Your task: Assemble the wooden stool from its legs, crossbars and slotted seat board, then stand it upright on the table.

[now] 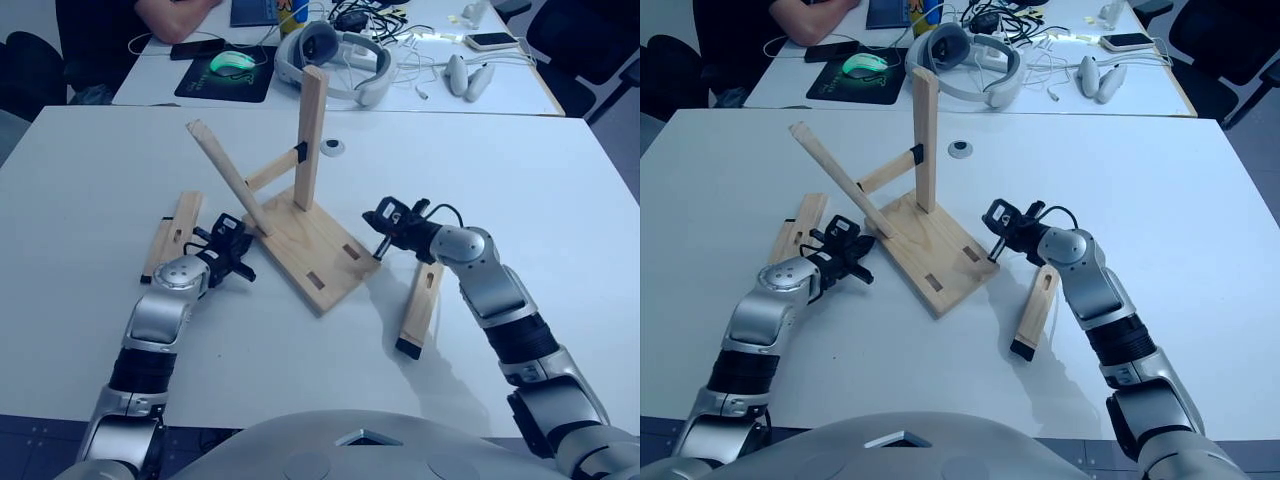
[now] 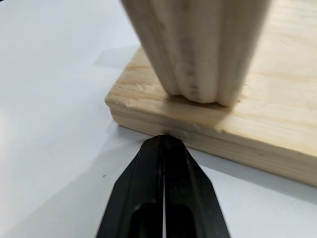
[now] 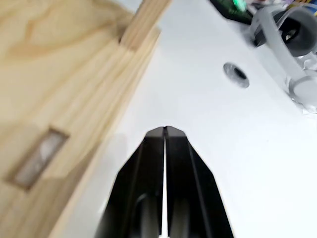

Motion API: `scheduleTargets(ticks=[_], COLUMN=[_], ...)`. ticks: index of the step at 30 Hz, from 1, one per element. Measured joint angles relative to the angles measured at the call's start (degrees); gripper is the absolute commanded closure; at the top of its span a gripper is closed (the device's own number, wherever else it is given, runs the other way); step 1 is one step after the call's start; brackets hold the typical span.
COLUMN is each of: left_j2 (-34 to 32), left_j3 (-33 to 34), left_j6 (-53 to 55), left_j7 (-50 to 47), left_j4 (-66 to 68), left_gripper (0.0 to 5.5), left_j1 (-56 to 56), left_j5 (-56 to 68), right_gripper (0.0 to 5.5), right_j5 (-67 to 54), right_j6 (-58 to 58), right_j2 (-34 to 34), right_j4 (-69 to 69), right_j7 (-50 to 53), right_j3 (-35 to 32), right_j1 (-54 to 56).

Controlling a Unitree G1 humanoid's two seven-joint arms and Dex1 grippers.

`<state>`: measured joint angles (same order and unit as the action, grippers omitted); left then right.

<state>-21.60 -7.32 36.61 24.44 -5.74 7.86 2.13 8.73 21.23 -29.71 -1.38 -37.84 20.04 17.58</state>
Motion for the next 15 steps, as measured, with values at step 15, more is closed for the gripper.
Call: scheduleTargets(ticks=[15], left_j2=[3.2], left_j3=[-3.8], left_j6=[-2.1], left_j7=[-1.2], left_j4=[5.9], left_gripper=[5.48], left_j1=[6.3], left_j5=[-2.3], right_gripper=[5.5], right_j5=[-0.3], right_j6=[6.2], right_j2=[-2.4], right_j4=[-5.2], right_j7=[-9.3], right_j3=[3.1], right_j1=[-2.0])
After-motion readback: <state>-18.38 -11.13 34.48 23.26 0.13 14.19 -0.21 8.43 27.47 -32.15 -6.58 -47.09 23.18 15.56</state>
